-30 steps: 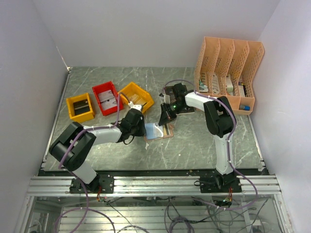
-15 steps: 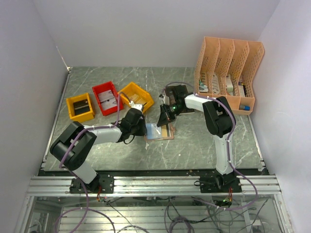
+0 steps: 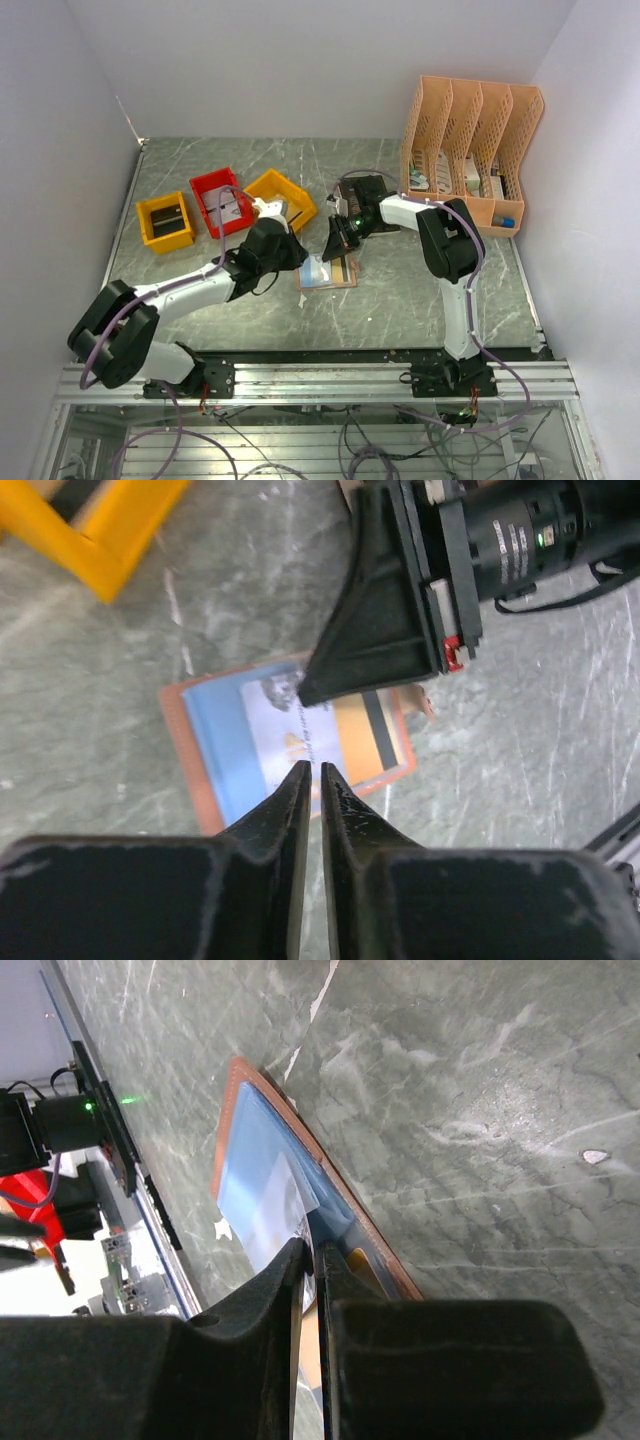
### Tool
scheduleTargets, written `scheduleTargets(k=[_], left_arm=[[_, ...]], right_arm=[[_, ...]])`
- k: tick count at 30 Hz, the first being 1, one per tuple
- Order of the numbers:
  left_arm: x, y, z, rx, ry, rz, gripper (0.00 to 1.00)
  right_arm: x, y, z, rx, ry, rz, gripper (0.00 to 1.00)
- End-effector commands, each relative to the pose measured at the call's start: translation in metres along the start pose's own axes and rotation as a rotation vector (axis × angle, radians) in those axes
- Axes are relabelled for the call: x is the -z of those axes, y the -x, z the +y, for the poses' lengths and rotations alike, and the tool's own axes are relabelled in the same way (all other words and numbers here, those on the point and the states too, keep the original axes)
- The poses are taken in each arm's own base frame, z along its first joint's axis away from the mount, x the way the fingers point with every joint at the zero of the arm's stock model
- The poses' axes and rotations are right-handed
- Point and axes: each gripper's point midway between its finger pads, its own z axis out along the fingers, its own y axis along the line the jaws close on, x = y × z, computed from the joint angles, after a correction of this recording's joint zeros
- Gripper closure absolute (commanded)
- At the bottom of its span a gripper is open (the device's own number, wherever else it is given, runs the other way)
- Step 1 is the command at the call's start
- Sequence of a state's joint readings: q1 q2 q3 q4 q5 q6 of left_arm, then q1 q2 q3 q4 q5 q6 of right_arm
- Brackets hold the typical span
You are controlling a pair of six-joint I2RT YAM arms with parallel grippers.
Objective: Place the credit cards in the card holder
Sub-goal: Insert the credit card into the card holder.
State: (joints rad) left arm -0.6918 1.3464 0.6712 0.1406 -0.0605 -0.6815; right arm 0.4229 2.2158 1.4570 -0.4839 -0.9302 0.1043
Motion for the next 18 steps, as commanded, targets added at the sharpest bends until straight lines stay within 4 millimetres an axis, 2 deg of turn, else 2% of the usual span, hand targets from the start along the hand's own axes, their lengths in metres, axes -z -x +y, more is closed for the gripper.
scheduleTargets(k=[1, 6, 12, 18], left_arm=[[-0.012, -0.014, -0.034, 0.068, -0.063, 0.030, 0.84], [-0.036, -0.030, -0.056, 0.018, -0.006, 0.069, 0.91], [-0.060, -0.054, -0.057, -0.060, 0.145, 0.090, 0.90], [-0.075, -0.066, -0.051, -0.114, 0.251, 0.101, 0.88]], right_arm=[[-0.011, -0.013, -0.019, -0.017, -0.048, 0.031, 0.91], [-0.012, -0.014, -0.020, -0.020, -0.046, 0.036, 0.91], [-0.012, -0.014, -0.020, -0.021, -0.045, 0.038, 0.90], [-0.012, -0.015, -0.020, -0.020, -0.046, 0.039, 0.90]])
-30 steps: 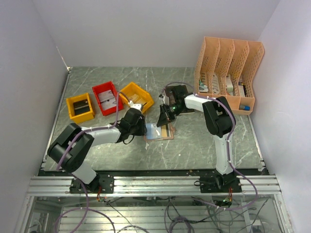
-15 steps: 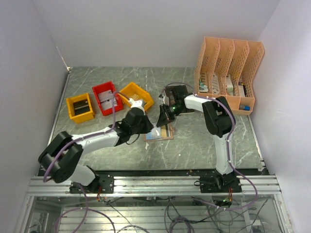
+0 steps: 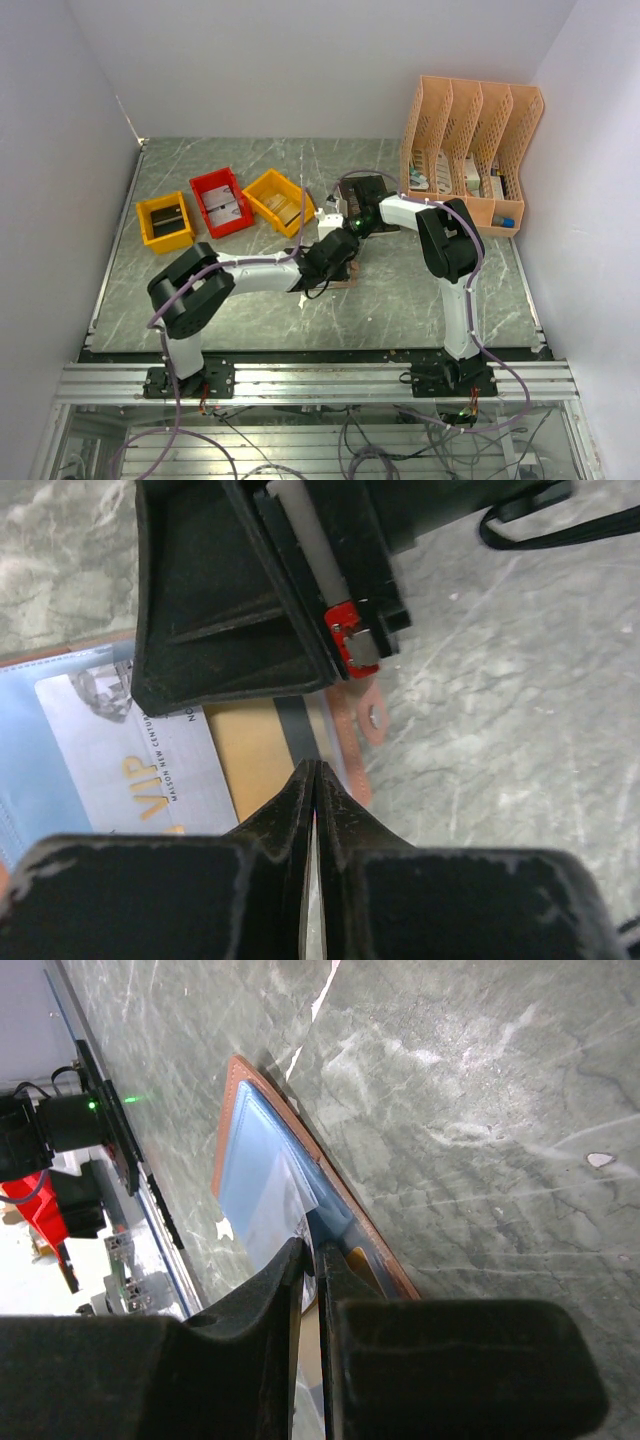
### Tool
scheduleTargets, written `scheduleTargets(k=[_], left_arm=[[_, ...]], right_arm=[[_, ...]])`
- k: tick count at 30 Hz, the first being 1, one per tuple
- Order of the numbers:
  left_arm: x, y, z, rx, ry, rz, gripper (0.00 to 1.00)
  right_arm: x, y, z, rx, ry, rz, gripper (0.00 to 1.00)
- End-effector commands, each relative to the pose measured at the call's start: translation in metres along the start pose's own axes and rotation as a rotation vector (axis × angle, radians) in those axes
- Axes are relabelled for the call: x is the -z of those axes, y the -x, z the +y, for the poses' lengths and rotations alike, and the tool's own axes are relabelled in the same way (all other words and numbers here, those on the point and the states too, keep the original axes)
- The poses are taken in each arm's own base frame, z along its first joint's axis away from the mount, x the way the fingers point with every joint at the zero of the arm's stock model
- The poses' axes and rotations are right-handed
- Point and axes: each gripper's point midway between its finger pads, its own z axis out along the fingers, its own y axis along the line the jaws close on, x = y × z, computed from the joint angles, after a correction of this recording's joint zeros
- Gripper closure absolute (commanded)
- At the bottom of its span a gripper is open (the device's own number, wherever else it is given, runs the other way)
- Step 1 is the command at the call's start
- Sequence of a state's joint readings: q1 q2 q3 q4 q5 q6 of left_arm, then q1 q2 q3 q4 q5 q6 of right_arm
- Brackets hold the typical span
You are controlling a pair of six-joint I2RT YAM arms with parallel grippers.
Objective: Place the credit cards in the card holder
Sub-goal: Insert the credit card into the card holder.
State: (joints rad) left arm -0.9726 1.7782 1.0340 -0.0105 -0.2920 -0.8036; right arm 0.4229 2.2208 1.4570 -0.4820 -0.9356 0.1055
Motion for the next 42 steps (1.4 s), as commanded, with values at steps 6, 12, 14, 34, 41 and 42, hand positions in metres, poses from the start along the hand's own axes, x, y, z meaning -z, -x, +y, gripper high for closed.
scheduleTargets(k=[6, 12, 14, 34, 41, 42], left_arm=[[-0.014, 0.001, 0.027, -0.053, 0.239, -0.046, 0.88], [-0.022, -0.007, 0.039, -0.069, 0.284, -0.038, 0.87], [-0.023, -0.008, 0.042, -0.071, 0.294, -0.041, 0.85], [-0.014, -0.003, 0.066, -0.068, 0.400, -0.095, 0.67], [-0.004, 0.007, 0.063, -0.047, 0.382, -0.127, 0.67], [-0.001, 0.009, 0.060, -0.044, 0.368, -0.133, 0.67]], right_arm=[[-0.011, -0.013, -0.020, -0.016, -0.053, 0.035, 0.89], [-0.011, -0.014, -0.020, -0.019, -0.051, 0.037, 0.89], [-0.011, -0.014, -0.020, -0.017, -0.052, 0.036, 0.88], [0.005, -0.002, -0.013, 0.021, -0.042, 0.009, 0.67], [0.022, 0.010, -0.005, 0.065, -0.046, -0.034, 0.66], [0.025, 0.012, -0.002, 0.075, -0.046, -0.042, 0.66]])
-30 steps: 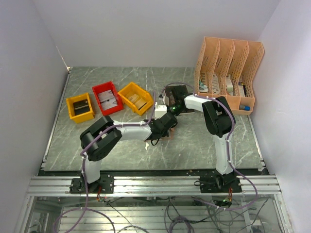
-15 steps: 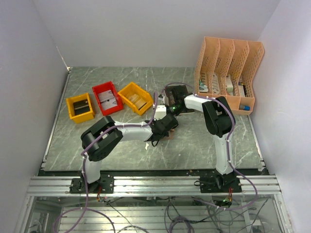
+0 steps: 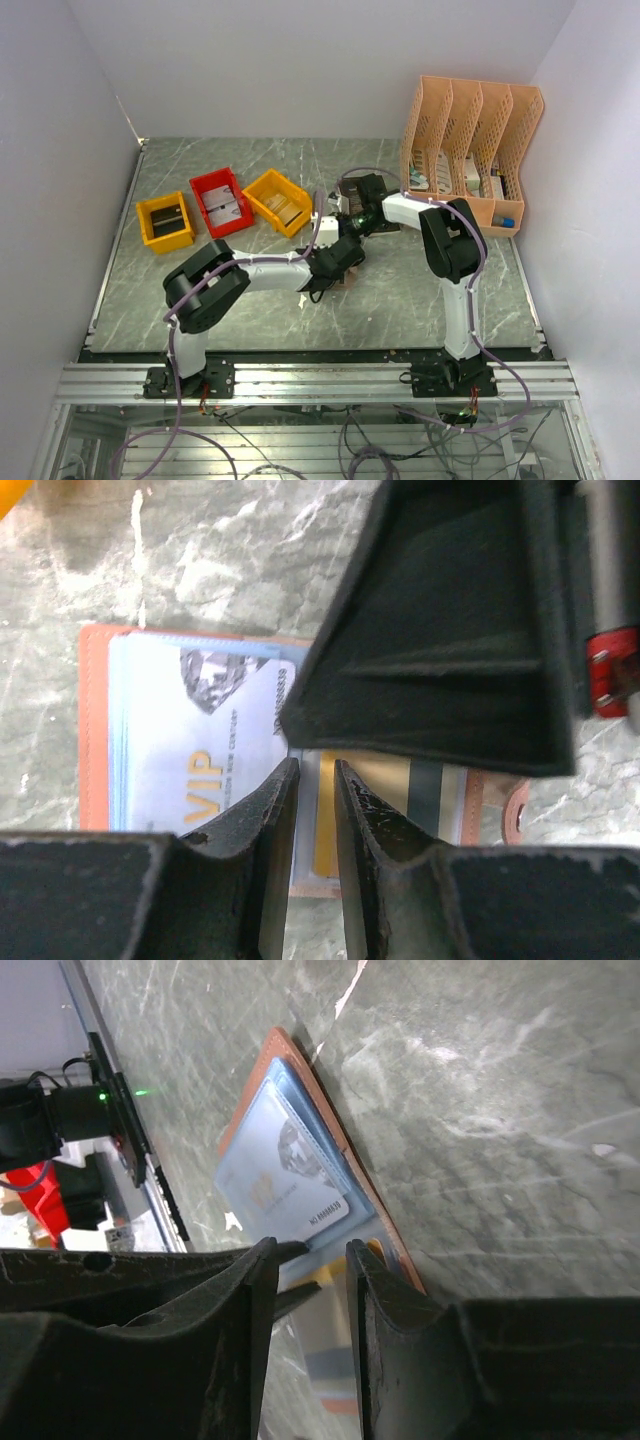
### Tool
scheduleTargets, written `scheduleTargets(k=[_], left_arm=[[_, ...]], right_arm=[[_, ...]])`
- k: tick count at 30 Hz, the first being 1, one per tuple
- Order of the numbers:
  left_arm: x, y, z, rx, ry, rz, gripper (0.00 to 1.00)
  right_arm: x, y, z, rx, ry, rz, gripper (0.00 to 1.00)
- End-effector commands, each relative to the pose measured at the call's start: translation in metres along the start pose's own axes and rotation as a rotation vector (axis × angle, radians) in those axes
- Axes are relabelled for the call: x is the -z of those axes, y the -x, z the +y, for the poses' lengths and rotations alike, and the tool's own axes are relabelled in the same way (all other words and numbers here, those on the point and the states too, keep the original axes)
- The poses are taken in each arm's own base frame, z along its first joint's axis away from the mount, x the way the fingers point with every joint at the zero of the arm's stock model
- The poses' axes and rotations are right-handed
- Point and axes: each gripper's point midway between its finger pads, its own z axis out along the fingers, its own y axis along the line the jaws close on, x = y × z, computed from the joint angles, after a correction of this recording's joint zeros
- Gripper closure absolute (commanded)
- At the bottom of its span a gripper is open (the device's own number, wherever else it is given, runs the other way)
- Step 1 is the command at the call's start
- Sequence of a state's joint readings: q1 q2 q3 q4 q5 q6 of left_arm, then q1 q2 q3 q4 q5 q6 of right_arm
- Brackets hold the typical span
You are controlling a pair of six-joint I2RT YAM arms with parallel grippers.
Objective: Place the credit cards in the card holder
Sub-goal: Insert the credit card into the card holder.
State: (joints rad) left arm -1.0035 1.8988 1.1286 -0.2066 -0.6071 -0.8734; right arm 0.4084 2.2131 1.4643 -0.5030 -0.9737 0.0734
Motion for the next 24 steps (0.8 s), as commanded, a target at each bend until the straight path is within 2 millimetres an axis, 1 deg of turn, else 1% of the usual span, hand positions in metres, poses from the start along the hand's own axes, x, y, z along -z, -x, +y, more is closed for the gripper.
scheduleTargets(k=[1, 9, 11, 15, 17, 19, 22, 24], left_arm=[[0.013, 0.016, 0.011, 0.018, 0.015, -0.055, 0.67], [0.044, 0.037, 0.000, 0.016, -0.148, -0.105, 0.67], [0.051, 0.040, 0.002, 0.003, -0.176, -0.121, 0.66], [0.062, 0.042, 0.014, -0.033, -0.219, -0.142, 0.62], [0.063, 0.041, 0.024, -0.038, -0.244, -0.133, 0.61], [0.066, 0.045, 0.031, -0.010, -0.289, -0.130, 0.61], [0.065, 0.048, 0.047, 0.062, -0.346, -0.116, 0.60], [0.062, 0.047, 0.055, 0.128, -0.415, -0.087, 0.60]], right_arm=[[0.019, 0.011, -0.005, 0.064, -0.080, -0.039, 0.66], [0.026, 0.016, 0.012, 0.124, -0.030, -0.058, 0.66], [0.028, 0.017, 0.015, 0.144, -0.026, -0.062, 0.66], [0.031, 0.019, 0.017, 0.201, -0.038, -0.073, 0.69], [0.032, 0.019, 0.017, 0.216, -0.046, -0.084, 0.73], [0.030, 0.018, 0.018, 0.225, -0.052, -0.084, 0.79], [0.021, 0.014, 0.021, 0.232, -0.043, -0.057, 0.91], [0.014, 0.011, 0.023, 0.238, -0.038, -0.035, 0.95]])
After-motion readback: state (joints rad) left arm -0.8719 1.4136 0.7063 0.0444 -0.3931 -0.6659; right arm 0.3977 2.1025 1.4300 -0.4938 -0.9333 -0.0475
